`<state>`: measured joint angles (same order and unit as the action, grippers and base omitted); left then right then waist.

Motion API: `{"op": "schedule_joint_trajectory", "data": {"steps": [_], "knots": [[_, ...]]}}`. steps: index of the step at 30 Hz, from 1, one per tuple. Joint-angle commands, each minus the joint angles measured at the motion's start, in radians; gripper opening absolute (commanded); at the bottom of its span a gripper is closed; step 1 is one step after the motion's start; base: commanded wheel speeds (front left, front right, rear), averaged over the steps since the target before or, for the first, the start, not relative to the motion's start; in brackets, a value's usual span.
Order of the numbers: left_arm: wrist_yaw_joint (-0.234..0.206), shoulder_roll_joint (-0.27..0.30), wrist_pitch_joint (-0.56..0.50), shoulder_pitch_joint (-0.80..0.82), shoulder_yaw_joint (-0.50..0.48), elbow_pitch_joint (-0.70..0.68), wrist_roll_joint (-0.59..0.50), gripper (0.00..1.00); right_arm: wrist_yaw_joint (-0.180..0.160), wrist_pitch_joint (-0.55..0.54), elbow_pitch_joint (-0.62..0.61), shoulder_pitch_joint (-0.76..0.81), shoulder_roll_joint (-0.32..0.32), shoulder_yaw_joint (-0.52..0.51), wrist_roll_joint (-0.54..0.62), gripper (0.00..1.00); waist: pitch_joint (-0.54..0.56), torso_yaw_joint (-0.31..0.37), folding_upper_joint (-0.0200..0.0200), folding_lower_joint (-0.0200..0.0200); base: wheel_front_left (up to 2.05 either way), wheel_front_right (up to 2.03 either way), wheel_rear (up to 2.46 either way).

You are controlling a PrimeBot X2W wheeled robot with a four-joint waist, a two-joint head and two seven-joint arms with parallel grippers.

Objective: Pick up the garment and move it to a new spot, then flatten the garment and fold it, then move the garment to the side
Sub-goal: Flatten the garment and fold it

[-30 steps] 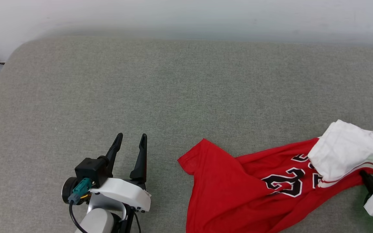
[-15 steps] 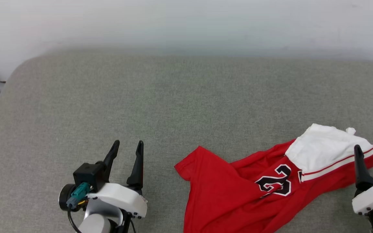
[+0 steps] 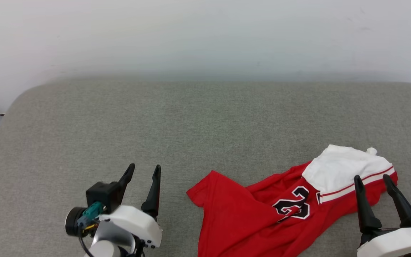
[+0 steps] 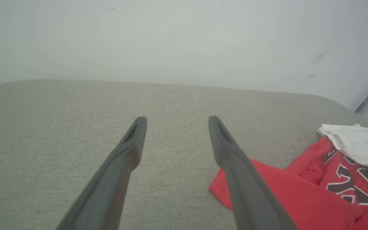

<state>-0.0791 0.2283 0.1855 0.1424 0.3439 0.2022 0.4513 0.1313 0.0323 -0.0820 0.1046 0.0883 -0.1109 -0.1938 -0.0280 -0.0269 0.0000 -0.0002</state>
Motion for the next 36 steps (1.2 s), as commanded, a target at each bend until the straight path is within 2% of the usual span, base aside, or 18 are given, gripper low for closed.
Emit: {"op": "schedule_joint_trajectory", "data": {"steps": [1, 4, 8, 17, 24, 30, 31, 32, 34, 36], "knots": [[0.005, 0.005, -0.010, 0.020, 0.004, -0.006, -0.010, 1.00, -0.001, -0.009, -0.019, 0.012, -0.007, 0.003, 0.003, 1.00, -0.006, 0.009, 0.0000, 0.0002, 0.00, 0.00, 0.00], [0.026, 0.006, -0.059, 0.068, 0.038, -0.015, -0.019, 1.00, -0.001, -0.029, -0.079, 0.020, -0.018, 0.017, 0.009, 1.00, -0.031, 0.030, 0.0000, 0.0002, 0.00, 0.00, 0.00], [0.080, -0.002, -0.176, 0.167, 0.109, 0.002, -0.031, 1.00, -0.001, -0.039, -0.134, 0.007, -0.025, 0.025, 0.010, 1.00, -0.079, 0.064, 0.0000, 0.0002, 0.00, 0.00, 0.00], [0.172, -0.044, -0.479, 0.387, 0.258, 0.113, -0.035, 1.00, -0.001, -0.023, -0.146, -0.034, -0.037, 0.058, 0.001, 1.00, -0.191, 0.173, 0.0000, 0.0002, 0.00, 0.00, 0.00], [0.202, -0.036, -0.700, 0.488, 0.362, 0.221, -0.012, 1.00, -0.001, 0.010, -0.119, -0.080, -0.039, 0.080, -0.009, 1.00, -0.237, 0.258, 0.0000, 0.0002, 0.00, 0.00, 0.00], [0.209, 0.007, -0.890, 0.532, 0.497, 0.300, -0.004, 1.00, -0.001, 0.041, -0.081, -0.093, -0.039, 0.086, -0.048, 1.00, -0.261, 0.289, 0.0000, 0.0002, 0.00, 0.00, 0.00], [0.209, 0.016, -0.908, 0.536, 0.525, 0.304, -0.002, 0.44, -0.001, 0.044, -0.076, -0.096, -0.039, 0.086, -0.051, 1.00, -0.262, 0.292, 0.0000, 0.0002, 0.00, 0.00, 0.00], [0.210, 0.026, -0.919, 0.544, 0.550, 0.305, -0.002, 0.00, -0.001, 0.050, -0.070, -0.098, -0.039, 0.087, -0.057, 1.00, -0.264, 0.293, 0.0000, 0.0002, 0.00, 0.00, 0.00], [0.210, 0.044, -0.930, 0.551, 0.581, 0.309, 0.020, 0.00, -0.001, 0.056, -0.061, -0.104, -0.039, 0.089, -0.066, 1.00, -0.267, 0.295, 0.0000, 0.0002, 0.00, 0.00, 0.00], [0.210, 0.057, -0.883, 0.577, 0.574, 0.303, 0.025, 0.00, -0.001, 0.063, -0.055, -0.109, -0.039, 0.091, -0.073, 1.00, -0.266, 0.293, 0.0000, 0.0002, 0.00, 0.00, 0.00]]}}
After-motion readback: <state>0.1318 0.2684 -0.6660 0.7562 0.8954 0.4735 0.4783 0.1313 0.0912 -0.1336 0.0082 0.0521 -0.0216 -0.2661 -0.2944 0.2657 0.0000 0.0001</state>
